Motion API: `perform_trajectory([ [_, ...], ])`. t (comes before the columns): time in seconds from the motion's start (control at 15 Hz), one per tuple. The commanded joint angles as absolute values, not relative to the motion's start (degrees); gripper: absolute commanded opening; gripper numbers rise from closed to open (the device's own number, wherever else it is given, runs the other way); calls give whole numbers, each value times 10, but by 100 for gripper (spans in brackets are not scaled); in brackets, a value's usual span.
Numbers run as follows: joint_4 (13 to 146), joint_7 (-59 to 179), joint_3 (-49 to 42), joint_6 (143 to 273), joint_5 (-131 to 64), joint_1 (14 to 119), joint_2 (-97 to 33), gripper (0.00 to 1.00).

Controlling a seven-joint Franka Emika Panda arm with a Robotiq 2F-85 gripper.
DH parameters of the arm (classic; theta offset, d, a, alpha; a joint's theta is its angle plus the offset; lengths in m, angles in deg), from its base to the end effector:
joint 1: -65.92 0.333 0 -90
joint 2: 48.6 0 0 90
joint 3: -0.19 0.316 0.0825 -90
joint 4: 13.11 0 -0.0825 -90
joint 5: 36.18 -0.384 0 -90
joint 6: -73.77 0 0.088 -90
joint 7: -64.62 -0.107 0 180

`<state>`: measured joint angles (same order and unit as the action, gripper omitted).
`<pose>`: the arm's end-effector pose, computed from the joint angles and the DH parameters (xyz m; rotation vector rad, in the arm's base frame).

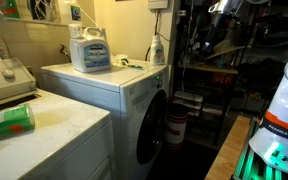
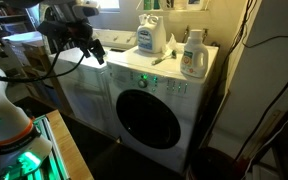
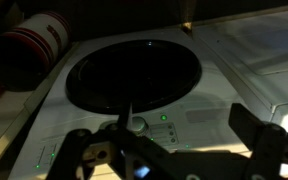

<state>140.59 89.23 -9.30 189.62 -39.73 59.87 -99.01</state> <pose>0.3013 -0.0832 0.5018 -2.9945 -0.2749 -0.3913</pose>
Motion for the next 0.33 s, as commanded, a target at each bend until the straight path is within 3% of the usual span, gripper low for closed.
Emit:
perform_trajectory([
  [0.0,1407,879,-106,1895,-384,616,-995,100],
  [0.27,1409,877,-106,1895,-384,615,-995,100],
])
